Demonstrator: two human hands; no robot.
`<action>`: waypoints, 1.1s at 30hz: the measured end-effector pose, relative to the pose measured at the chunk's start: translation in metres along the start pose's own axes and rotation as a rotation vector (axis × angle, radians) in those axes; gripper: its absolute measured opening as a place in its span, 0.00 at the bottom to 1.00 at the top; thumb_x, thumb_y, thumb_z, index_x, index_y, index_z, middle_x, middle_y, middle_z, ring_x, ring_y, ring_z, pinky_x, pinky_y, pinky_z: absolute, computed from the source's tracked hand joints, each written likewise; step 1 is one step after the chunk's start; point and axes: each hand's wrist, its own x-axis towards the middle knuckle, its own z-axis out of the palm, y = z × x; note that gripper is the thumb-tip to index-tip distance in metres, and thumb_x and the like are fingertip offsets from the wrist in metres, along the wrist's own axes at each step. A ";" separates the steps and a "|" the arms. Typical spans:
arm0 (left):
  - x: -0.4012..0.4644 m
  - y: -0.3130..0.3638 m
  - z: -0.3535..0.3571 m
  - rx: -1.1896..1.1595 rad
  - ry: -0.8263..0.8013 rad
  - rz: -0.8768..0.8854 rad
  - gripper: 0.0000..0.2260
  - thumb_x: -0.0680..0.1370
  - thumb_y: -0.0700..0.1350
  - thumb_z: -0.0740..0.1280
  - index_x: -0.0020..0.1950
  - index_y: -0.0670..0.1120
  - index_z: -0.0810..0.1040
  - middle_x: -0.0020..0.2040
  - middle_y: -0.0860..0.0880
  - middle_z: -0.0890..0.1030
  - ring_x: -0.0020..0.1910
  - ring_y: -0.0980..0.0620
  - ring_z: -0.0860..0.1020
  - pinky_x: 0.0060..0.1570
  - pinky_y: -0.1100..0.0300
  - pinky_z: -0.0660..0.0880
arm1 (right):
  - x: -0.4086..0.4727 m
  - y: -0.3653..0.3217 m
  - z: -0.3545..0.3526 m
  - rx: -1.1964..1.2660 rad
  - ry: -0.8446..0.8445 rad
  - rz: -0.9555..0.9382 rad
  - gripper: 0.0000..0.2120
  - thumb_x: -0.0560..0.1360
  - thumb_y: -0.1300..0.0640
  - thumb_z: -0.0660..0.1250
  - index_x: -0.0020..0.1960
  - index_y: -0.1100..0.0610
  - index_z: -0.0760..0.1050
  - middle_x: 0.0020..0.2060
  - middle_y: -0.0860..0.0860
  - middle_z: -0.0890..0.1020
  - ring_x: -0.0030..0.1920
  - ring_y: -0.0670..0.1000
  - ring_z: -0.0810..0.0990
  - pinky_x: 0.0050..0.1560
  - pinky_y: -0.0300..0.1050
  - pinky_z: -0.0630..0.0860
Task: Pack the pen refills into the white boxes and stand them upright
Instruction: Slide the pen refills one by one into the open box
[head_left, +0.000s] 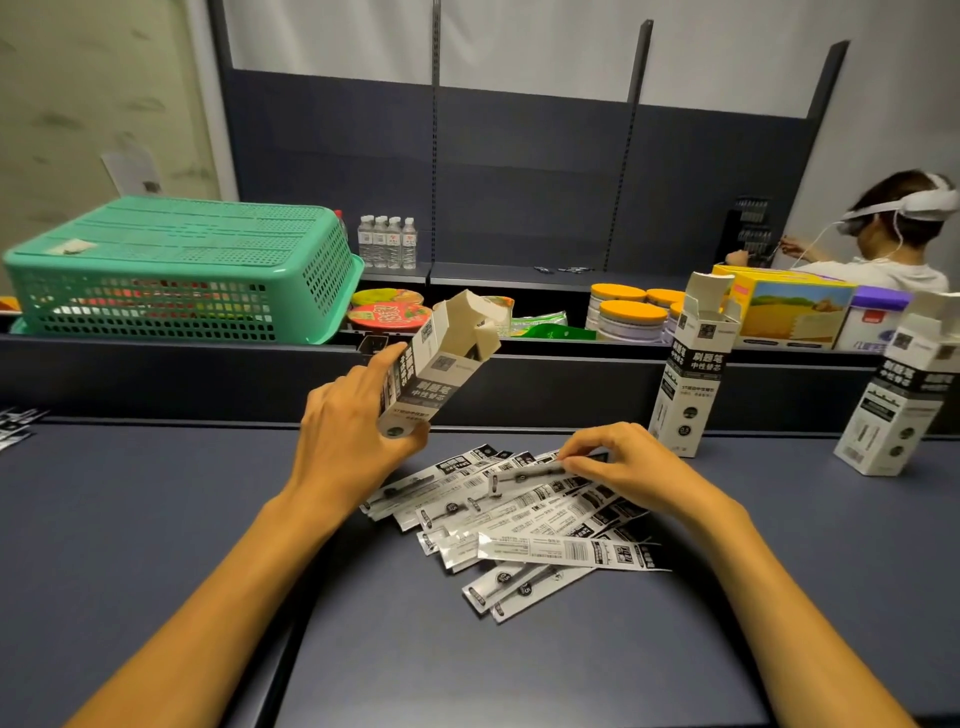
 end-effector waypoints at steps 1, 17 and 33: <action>0.000 0.000 0.000 -0.001 0.000 0.000 0.37 0.69 0.54 0.74 0.74 0.52 0.61 0.55 0.50 0.78 0.49 0.49 0.76 0.57 0.49 0.70 | 0.000 -0.002 0.000 0.007 -0.010 -0.002 0.05 0.77 0.53 0.68 0.47 0.44 0.82 0.41 0.38 0.82 0.43 0.36 0.78 0.42 0.33 0.72; 0.000 -0.001 -0.001 -0.028 0.017 -0.007 0.37 0.68 0.53 0.75 0.74 0.53 0.61 0.55 0.50 0.78 0.50 0.49 0.76 0.57 0.50 0.69 | 0.018 -0.012 0.012 -0.175 -0.207 -0.010 0.19 0.72 0.47 0.72 0.62 0.44 0.76 0.60 0.39 0.76 0.60 0.40 0.71 0.63 0.40 0.68; 0.001 -0.004 -0.002 -0.003 0.017 -0.006 0.37 0.68 0.52 0.75 0.73 0.52 0.62 0.54 0.50 0.78 0.49 0.50 0.75 0.56 0.51 0.69 | 0.007 -0.014 0.001 0.025 -0.096 -0.061 0.05 0.72 0.56 0.74 0.45 0.47 0.81 0.41 0.42 0.83 0.42 0.41 0.81 0.47 0.41 0.79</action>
